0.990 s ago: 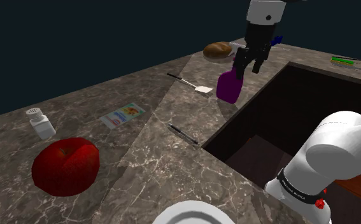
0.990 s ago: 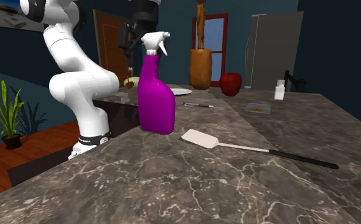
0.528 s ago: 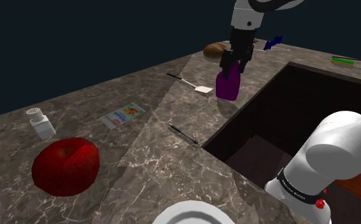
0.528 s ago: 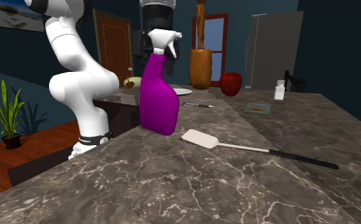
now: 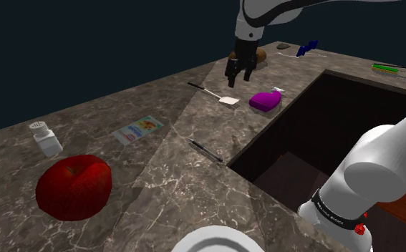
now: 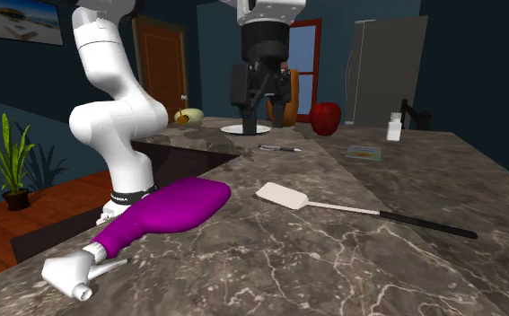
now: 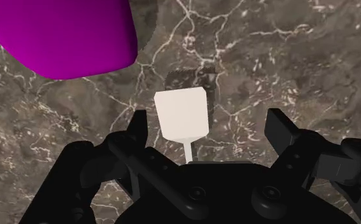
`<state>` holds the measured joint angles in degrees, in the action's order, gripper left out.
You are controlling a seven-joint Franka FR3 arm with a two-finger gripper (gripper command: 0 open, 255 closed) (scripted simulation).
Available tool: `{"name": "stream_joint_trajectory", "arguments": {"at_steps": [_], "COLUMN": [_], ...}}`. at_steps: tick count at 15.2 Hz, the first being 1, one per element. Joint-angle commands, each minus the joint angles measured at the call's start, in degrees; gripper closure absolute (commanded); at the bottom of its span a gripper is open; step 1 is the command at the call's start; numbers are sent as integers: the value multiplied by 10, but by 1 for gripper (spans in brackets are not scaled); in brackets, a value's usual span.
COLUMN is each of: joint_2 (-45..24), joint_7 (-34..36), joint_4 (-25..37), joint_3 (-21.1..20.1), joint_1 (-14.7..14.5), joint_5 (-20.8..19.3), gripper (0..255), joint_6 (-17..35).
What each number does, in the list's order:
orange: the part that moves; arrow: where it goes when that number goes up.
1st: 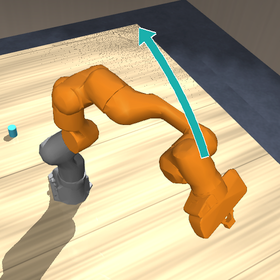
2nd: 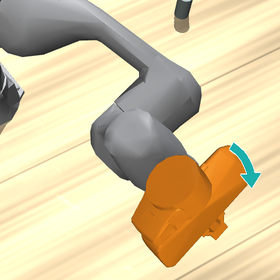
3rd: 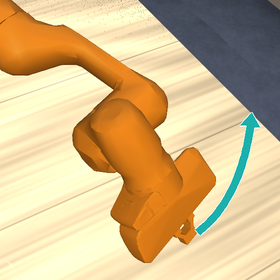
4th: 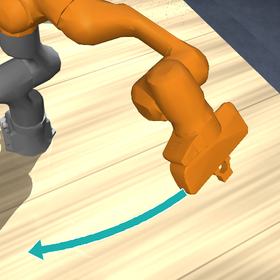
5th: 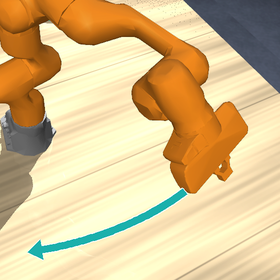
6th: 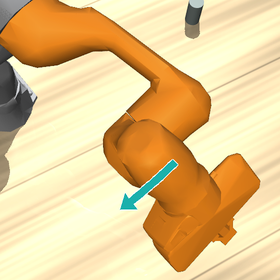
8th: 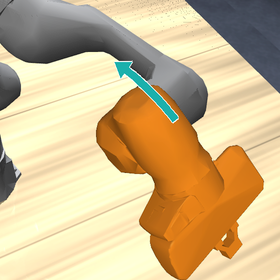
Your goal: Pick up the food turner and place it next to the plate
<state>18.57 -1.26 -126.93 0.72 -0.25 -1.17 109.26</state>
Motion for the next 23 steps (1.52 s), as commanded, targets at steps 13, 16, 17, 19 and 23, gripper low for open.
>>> {"name": "stream_joint_trajectory", "arguments": {"at_steps": [13, 16, 17, 19, 23], "joint_2": [-266, -274, -277, -285, -285], "joint_7": [-75, -75, -75, -76, -76], "joint_4": [210, 197, 193, 184, 184], "joint_3": [9, 9, 9, 9, 9], "joint_1": [-1, -1, -1, -1, -1], "joint_5": [21, 21, 21, 22, 22], "gripper": [0, 0, 0, 0, 0], "joint_6": [84, 105, 112, 130, 130]}}
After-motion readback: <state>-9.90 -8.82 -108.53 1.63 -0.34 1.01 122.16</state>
